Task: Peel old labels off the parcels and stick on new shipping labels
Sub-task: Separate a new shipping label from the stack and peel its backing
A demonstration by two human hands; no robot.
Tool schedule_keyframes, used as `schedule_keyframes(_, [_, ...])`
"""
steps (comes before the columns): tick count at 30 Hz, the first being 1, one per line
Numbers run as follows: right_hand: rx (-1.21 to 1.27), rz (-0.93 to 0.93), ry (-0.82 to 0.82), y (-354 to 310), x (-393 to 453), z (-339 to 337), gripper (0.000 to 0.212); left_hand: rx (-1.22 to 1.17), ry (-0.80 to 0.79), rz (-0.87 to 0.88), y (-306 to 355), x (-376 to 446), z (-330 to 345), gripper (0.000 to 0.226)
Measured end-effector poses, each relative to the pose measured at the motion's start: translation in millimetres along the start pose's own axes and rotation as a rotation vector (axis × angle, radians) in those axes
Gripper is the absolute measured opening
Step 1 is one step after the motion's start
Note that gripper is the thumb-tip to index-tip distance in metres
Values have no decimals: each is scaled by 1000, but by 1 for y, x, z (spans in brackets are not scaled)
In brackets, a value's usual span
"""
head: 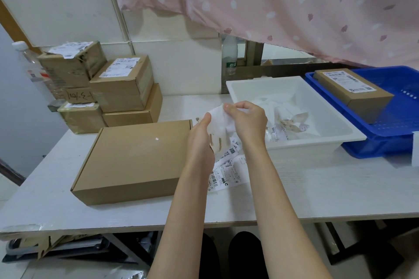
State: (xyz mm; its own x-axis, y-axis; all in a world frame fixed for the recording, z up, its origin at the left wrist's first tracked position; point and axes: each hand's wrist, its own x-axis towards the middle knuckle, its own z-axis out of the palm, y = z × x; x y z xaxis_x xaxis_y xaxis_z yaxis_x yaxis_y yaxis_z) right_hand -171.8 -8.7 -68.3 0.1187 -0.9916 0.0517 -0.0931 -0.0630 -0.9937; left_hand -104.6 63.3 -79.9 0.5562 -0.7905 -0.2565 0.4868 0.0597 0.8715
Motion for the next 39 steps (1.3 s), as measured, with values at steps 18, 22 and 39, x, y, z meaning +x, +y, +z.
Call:
schedule_keyframes(18, [185, 97, 65, 7, -2, 4, 17, -493, -83, -145, -2, -8, 6, 42])
schedule_keyframes(22, [51, 10, 16, -1, -7, 0, 28, -403, -6, -117, -3, -2, 2, 44])
schedule_keyframes(39, [-247, -187, -99, 0, -7, 2, 16, -519, 1, -140, 0, 8, -7, 36])
